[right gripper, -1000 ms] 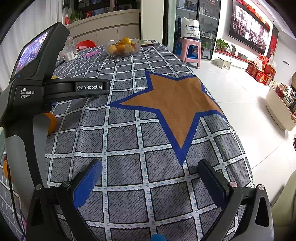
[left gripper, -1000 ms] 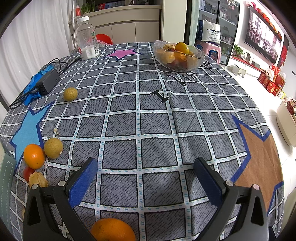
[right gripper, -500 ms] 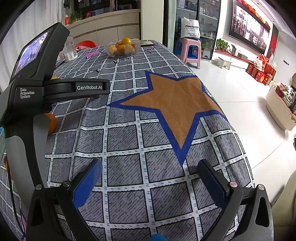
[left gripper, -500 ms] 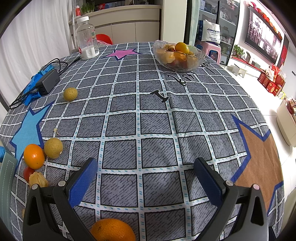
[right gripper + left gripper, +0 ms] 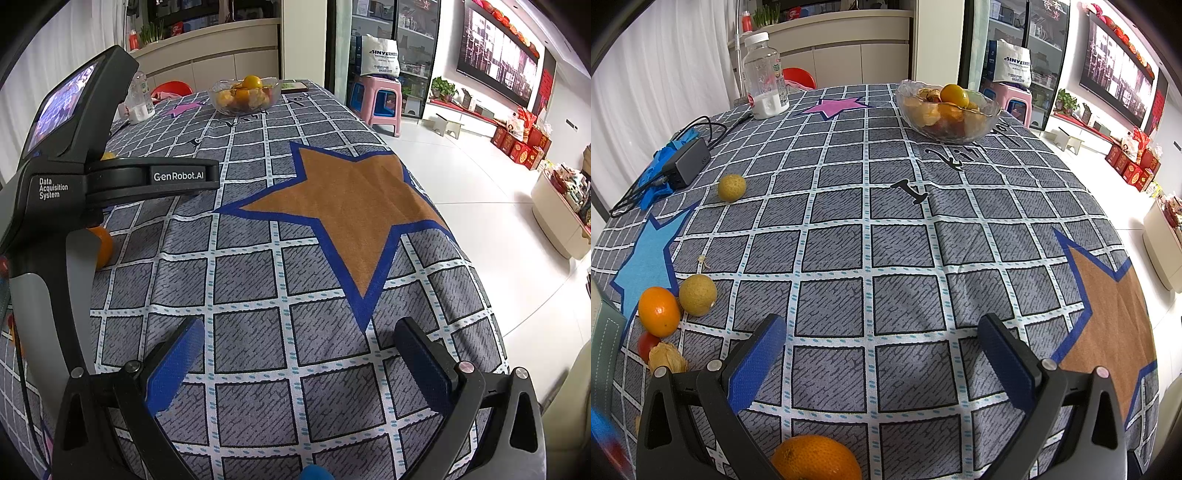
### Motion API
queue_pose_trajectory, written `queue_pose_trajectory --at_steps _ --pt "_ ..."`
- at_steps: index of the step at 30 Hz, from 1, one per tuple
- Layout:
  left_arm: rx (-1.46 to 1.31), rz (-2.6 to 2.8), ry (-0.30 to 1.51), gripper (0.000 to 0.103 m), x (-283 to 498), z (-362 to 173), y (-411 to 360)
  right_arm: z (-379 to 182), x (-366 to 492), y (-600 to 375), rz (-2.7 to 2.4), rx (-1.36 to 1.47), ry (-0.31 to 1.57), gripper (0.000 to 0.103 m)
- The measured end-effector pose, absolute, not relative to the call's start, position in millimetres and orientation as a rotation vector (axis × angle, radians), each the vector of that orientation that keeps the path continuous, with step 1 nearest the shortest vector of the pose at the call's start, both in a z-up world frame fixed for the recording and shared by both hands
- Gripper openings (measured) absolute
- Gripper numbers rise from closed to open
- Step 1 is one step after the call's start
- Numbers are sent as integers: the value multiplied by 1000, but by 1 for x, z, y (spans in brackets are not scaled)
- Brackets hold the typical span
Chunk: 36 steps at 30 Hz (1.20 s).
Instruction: Organize fruits
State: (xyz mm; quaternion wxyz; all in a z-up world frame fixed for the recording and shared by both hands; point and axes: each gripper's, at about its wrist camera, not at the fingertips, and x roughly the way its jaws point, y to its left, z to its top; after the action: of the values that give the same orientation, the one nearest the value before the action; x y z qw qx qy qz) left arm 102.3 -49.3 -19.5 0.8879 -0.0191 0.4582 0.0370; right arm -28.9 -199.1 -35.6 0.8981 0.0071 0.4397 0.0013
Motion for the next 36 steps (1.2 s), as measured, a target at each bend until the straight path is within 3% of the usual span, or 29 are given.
queue_pose_trajectory --at_steps 36 --pt "-13 4 995 103 91 -4 -46 -36 -28 -199 1 14 912 103"
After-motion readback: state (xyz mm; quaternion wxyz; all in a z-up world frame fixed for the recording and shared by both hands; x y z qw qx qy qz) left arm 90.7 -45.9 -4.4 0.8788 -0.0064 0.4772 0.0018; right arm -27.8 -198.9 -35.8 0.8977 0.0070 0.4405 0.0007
